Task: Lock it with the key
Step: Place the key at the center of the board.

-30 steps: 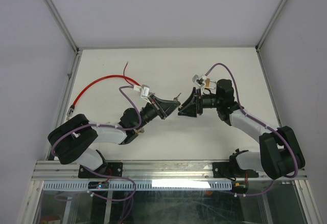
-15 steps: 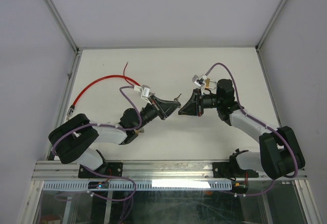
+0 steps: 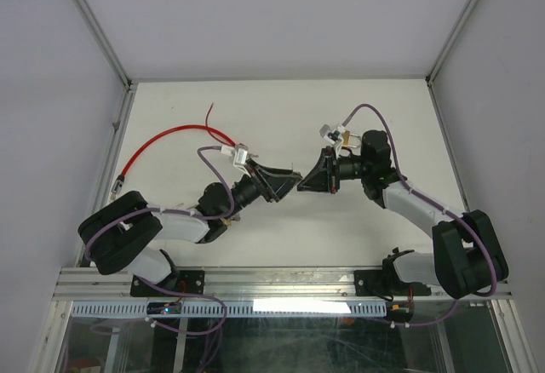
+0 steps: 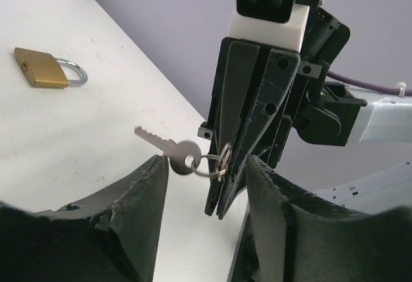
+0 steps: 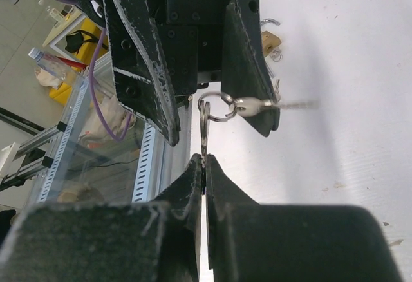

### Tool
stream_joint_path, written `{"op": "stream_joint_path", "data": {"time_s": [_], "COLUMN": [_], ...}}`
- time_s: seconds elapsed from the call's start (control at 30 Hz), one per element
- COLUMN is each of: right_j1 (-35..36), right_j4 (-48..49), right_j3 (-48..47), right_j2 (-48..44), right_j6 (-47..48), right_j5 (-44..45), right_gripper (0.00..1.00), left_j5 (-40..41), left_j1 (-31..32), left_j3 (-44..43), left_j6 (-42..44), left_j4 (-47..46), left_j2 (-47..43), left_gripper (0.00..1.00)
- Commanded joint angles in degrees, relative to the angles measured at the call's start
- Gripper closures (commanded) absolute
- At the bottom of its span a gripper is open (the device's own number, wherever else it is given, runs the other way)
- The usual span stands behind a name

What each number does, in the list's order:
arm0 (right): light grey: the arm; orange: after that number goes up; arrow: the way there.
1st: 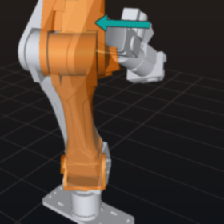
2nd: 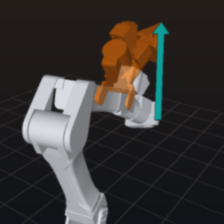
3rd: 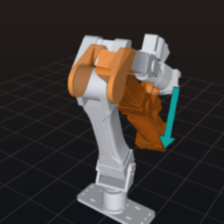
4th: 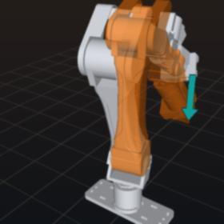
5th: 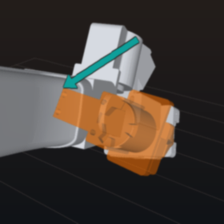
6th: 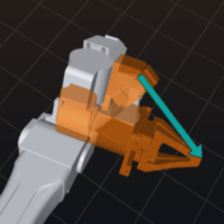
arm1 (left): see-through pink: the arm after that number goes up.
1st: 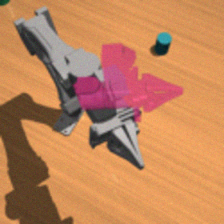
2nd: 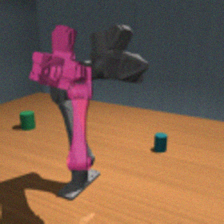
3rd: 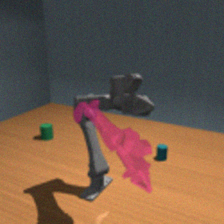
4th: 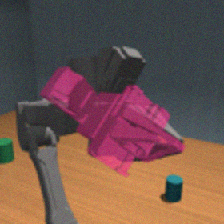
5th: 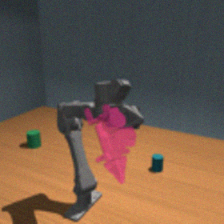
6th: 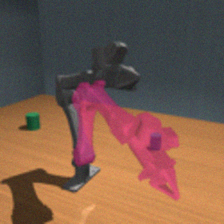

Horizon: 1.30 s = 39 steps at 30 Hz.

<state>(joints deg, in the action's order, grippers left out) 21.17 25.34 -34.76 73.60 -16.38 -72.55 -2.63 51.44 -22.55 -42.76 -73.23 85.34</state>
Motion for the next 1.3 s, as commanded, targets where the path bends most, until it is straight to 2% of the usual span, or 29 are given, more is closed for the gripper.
{"op": "stream_joint_path", "data": {"time_s": [0.0,0.17,0.23,0.33,0.37,0.53,0.73,0.9,1.17,1.27], "right_j1": [-0.8,-5.0,-7.9,-12.9,-14.3,-18.0,-21.6,-23.0,-25.4,-25.6], "right_j4": [-1.2,-8.6,-11.5,-18.3,-20.4,-36.8,-41.4,-44.9,-46.3,-46.5], "right_j3": [-2.8,-4.5,-5.2,-6.8,-7.3,-15.1,-17.9,-21.2,-22.8,-23.0], "right_j2": [-1.3,-0.7,0.0,1.4,1.9,6.6,11.1,16.6,21.5,21.9], "right_j6": [1.7,4.2,8.0,8.7,12.5,26.7,32.6,35.6,36.5,36.6], "right_j5": [-1.1,-0.2,5.2,6.3,11.4,25.6,38.8,47.2,51.4,51.3], "right_gripper": [1.0,1.0,1.0,1.0,1.0,1.0,1.0,1.0,0.99,0.92], "left_j5": [3.7,6.1,7.5,9.9,10.8,15.9,18.3,17.7,17.1,17.4], "left_j1": [0.4,0.1,0.0,-0.4,-0.6,-1.1,-1.2,-1.2,-1.2,-1.2], "left_j3": [0.9,3.9,5.9,9.5,10.7,16.0,17.6,17.9,19.0,19.3], "left_j6": [0.6,2.4,3.8,5.2,5.4,5.1,5.7,5.8,6.1,6.3], "left_j4": [-0.5,2.3,3.3,4.3,4.6,8.4,16.6,19.7,21.9,23.4], "left_j2": [-3.9,-8.8,-11.0,-14.4,-15.6,-22.5,-29.8,-31.3,-34.1,-35.9], "left_gripper": [0.44,0.33,0.27,0.19,0.17,0.02,0.01,0.02,0.02,0.02]}}
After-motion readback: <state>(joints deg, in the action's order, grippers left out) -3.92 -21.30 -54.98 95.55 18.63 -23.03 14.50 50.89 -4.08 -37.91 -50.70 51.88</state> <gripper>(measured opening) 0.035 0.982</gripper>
